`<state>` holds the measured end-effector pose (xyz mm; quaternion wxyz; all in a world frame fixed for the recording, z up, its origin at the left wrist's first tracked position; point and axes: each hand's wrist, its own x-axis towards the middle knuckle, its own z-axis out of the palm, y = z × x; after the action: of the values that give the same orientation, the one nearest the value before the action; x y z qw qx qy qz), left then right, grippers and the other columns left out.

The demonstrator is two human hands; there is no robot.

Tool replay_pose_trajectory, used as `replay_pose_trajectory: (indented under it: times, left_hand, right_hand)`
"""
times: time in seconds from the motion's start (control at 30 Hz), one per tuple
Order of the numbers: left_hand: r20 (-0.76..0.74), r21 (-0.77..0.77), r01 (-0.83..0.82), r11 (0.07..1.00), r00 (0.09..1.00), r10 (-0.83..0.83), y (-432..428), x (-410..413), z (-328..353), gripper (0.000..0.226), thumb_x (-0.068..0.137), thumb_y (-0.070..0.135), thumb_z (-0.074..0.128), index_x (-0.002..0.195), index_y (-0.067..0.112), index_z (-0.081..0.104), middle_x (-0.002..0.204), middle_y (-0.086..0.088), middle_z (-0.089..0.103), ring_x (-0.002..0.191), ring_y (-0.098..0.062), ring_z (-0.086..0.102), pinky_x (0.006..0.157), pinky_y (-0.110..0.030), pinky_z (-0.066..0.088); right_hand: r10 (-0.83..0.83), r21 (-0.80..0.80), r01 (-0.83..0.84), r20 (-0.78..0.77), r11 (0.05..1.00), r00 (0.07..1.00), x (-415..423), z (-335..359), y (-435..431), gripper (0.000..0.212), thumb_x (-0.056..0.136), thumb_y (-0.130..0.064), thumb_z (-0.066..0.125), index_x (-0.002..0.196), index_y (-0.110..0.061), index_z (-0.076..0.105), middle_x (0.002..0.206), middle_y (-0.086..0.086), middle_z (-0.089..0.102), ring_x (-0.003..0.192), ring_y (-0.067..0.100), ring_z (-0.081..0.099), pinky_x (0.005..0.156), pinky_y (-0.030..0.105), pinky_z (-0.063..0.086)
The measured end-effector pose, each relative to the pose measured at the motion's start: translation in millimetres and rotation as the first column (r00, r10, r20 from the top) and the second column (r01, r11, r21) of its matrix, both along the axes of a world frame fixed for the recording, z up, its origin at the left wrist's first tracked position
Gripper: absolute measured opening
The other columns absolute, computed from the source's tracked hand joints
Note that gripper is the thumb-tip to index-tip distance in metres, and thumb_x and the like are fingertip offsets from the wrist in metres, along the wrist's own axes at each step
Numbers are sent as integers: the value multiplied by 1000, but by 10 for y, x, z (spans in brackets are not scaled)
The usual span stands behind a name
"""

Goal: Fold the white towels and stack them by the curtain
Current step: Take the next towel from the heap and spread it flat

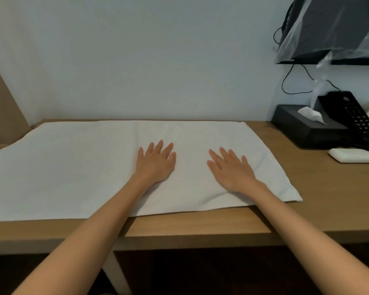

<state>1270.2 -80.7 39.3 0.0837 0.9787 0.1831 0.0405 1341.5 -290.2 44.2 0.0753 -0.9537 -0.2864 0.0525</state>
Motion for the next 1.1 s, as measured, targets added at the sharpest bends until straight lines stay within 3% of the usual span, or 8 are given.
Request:
replay_pose_trajectory:
  times: [0.1,0.17,0.33,0.53,0.7,0.87,1.1]
  left_hand:
    - [0,-1,6,1000,1000,-6,-2,-9,-7,53,100,46,11,152,33,10,161,2,3,148,-23,1,117,-47,-2]
    - [-4,3,9,1000,1000,-9,0,-14,0,53,100,46,11,152,33,10,161,1,3,148,-24,1,117,-47,-1]
    - [1,6,21,1000,1000,-21,-9,-62,33,53,100,45,12,152,33,11,161,1,4,147,-24,3,117,-49,0]
    - [-20,4,24,1000,1000,-24,-41,-98,69,53,101,44,10,152,32,9,161,0,3,147,-25,1,118,-49,0]
    - [-70,-35,46,998,996,-49,-43,-79,116,54,102,42,10,153,27,6,161,-1,-3,147,-25,-4,117,-49,-4]
    - [-5,-44,74,996,997,-74,-14,173,258,54,103,41,16,153,24,5,161,-1,-5,148,-23,-5,117,-45,-3]
    - [-26,-60,37,998,999,-39,241,659,324,52,102,45,20,152,32,9,161,-2,0,148,-26,-1,116,-49,0]
  right_hand:
    - [-85,125,77,57,989,995,10,-15,-311,52,101,-47,9,152,-35,5,161,0,2,148,22,-2,117,43,-4]
    - [-137,184,126,46,975,990,-15,-26,-484,53,101,-47,8,152,-36,-3,161,2,-5,147,23,-10,116,45,-8]
    - [-171,151,162,45,975,984,-63,-38,-716,59,98,-54,6,148,-35,-20,159,5,-16,146,24,-17,117,43,-8]
    - [-194,3,195,64,981,979,-68,-26,-838,62,99,-54,6,153,-26,-5,160,6,-9,147,27,-10,117,46,-6]
    - [-217,-32,218,35,975,975,-45,91,-690,60,102,-44,8,151,-17,-13,159,7,-18,145,28,-20,115,51,-12]
    - [-121,67,119,35,991,992,223,286,-188,57,104,-35,18,153,-14,-3,160,6,-10,147,26,-13,116,48,-8]
    - [-81,46,82,-22,996,996,791,153,463,54,103,-39,17,153,-22,4,161,2,-6,147,26,-9,114,58,-5]
